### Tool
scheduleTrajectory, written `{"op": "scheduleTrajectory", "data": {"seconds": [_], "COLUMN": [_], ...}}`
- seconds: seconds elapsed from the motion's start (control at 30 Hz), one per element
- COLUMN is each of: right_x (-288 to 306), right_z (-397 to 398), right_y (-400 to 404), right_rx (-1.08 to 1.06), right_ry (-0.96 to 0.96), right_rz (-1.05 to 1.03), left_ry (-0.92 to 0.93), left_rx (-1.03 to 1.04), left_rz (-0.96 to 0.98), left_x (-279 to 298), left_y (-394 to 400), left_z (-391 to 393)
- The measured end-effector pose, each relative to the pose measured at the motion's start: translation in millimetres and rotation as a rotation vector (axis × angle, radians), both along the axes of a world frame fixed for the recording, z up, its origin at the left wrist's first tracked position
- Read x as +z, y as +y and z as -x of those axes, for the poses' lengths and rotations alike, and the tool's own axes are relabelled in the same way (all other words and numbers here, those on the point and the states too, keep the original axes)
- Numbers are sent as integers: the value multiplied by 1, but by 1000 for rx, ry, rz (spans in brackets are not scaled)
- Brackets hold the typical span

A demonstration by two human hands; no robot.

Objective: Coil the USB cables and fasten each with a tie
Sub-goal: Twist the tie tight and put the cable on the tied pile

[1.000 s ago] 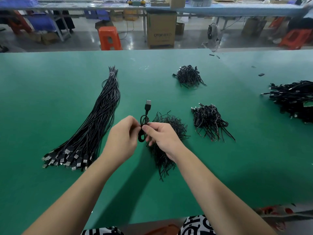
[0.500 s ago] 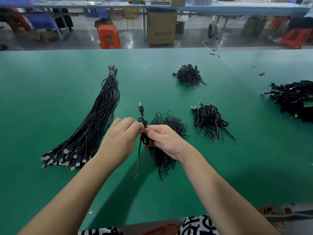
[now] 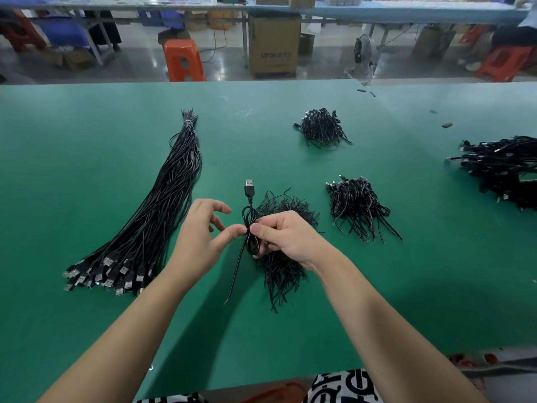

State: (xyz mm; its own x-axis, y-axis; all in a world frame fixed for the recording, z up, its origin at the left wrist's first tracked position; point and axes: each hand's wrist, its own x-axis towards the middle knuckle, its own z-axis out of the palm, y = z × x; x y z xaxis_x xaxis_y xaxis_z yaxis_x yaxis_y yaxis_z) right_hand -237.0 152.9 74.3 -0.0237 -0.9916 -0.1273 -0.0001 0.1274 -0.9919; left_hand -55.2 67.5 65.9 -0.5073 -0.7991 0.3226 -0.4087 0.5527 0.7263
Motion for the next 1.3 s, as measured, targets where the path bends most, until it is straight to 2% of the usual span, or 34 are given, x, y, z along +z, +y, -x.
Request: {"op": "scheduleTrajectory", "data": {"seconds": [0.1,0.23,0.33,0.53,0.67,0.93,1.3], "right_x": [8,25,32,23,10,-19,-48], "right_z": [9,34,64,137,159,163,167], "right_y": [0,-3,-11,-49,-69,-88,-91], "right_rx": [-16,-42,-136,-294,-335,-164,-172], "right_ry": [161,524,791,1219,1240,1382,1644], "right_rz": [-38,-132,-198,-488,-579,-821,-734], "left_ry": [-120,-492,-684,-713,-708,-723,-695], "left_rx": [63,277,324,321,308,323,340], "left_rz": [56,133,112,176,193,184,195], "left_x": [-27,-72,-97,-108,-108,-112,-113], "left_y": [-18,-46,-56,-55,-52,-55,-56], "left_z": [-1,-13,-29,-39,-40,-38,-38]}}
